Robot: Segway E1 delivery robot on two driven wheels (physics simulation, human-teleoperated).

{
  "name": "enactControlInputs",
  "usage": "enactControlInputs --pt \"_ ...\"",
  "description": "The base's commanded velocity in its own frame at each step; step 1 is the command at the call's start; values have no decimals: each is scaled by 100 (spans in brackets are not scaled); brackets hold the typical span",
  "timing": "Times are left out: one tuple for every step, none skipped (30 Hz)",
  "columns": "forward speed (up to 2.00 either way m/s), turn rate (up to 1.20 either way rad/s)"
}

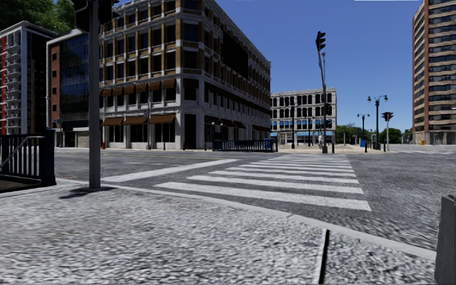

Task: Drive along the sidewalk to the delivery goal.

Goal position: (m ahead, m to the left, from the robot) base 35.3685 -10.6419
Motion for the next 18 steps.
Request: enactControlInputs --pt "199 -14" --pt "199 -15" --pt "199 -15" --pt "199 -16" --pt "199 -16" --pt "199 -16" --pt "199 -18" --pt "199 -18" --pt "199 -25" --pt "199 -32" --pt "199 -34" --pt "199 -34" --pt "199 -35" --pt "199 -35" --pt "199 -35" --pt "199 -35" --pt "199 -35" --pt "199 -35"
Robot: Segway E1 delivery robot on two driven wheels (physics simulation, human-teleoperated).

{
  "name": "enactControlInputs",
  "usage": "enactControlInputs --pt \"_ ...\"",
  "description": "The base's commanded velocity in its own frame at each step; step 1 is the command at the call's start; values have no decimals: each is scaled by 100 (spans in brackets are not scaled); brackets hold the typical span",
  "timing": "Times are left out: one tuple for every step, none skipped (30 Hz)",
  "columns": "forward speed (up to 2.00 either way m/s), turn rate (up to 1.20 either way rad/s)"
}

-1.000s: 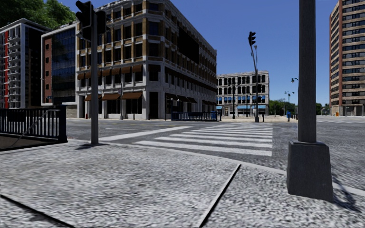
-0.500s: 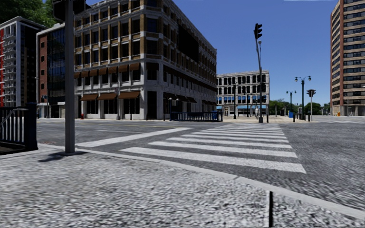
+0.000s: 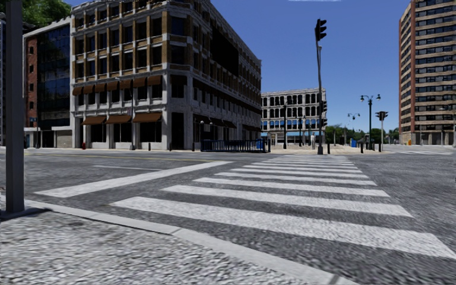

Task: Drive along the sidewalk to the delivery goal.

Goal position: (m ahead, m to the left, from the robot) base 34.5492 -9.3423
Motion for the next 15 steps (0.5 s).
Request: enactControlInputs --pt "199 -36" --pt "199 -36" --pt "199 -38" --pt "199 -43" --pt "199 -43" --pt "199 -45" --pt "199 -46" --pt "199 -46" --pt "199 -46" --pt "199 -46" --pt "199 -46" --pt "199 -46" --pt "199 -46" --pt "199 -46" --pt "199 -46"
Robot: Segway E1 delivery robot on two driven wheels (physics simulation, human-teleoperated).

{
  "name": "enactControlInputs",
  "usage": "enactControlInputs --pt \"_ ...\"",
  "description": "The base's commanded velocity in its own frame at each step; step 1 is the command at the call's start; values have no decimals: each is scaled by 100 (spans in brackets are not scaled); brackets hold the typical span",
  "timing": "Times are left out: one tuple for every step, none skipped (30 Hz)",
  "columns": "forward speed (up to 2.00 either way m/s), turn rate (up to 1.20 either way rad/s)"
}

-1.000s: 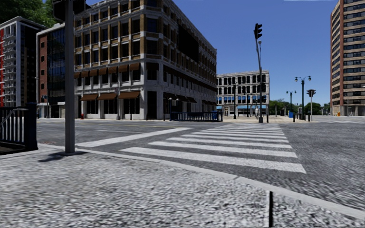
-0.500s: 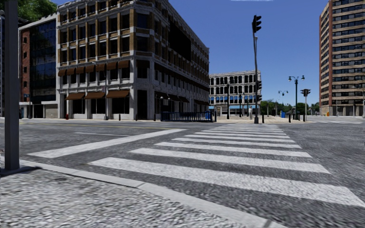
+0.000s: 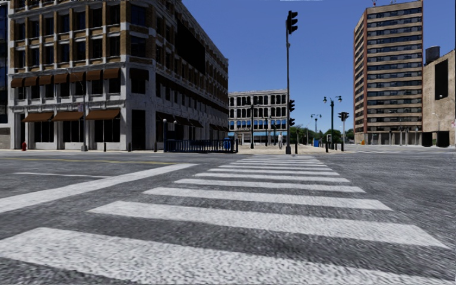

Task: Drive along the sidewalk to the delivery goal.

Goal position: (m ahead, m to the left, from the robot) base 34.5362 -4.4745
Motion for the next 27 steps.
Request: enactControlInputs --pt "199 -46" --pt "199 -46" --pt "199 -46" --pt "199 -46" --pt "199 -46" --pt "199 -46" --pt "199 -46" --pt "199 -46" --pt "199 -46" --pt "199 -44" --pt "199 -44" --pt "199 -27" --pt "199 -2" --pt "199 0" --pt "199 0" --pt "199 0" --pt "199 0" --pt "199 0" --pt "199 0" --pt "199 0" --pt "199 0" --pt "199 0" --pt "199 0" --pt "199 0" --pt "199 0" --pt "199 0" --pt "199 0"
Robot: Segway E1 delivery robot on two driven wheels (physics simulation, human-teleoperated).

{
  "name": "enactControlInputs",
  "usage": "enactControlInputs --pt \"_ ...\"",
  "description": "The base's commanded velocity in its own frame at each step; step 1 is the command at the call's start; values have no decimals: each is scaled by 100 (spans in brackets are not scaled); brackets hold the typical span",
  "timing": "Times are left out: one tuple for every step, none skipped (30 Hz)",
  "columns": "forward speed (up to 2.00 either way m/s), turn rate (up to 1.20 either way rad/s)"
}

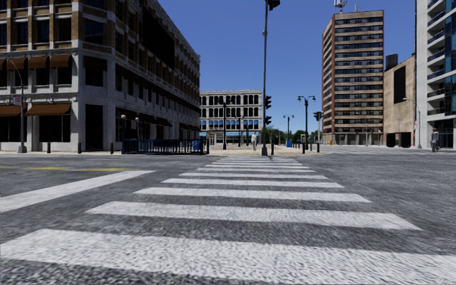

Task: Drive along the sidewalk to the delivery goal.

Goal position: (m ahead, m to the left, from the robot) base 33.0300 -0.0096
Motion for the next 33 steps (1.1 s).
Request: enactControlInputs --pt "199 0" --pt "199 0" --pt "199 0" --pt "199 0" --pt "199 0" --pt "199 0" --pt "199 -1" --pt "199 -2" --pt "199 -2" --pt "199 -2" --pt "199 -2" --pt "199 -2" --pt "199 -2" --pt "199 -2" --pt "199 -2" --pt "199 -2" --pt "199 -2" --pt "199 -2" --pt "199 -2" --pt "199 -2" --pt "199 -2" --pt "199 -7" --pt "199 -17" --pt "199 -17" --pt "199 -23" --pt "199 -25" --pt "199 -25" --pt "199 -27" --pt "199 -27" --pt "199 -27" --pt "199 -27" --pt "199 -24" --pt "199 -24"
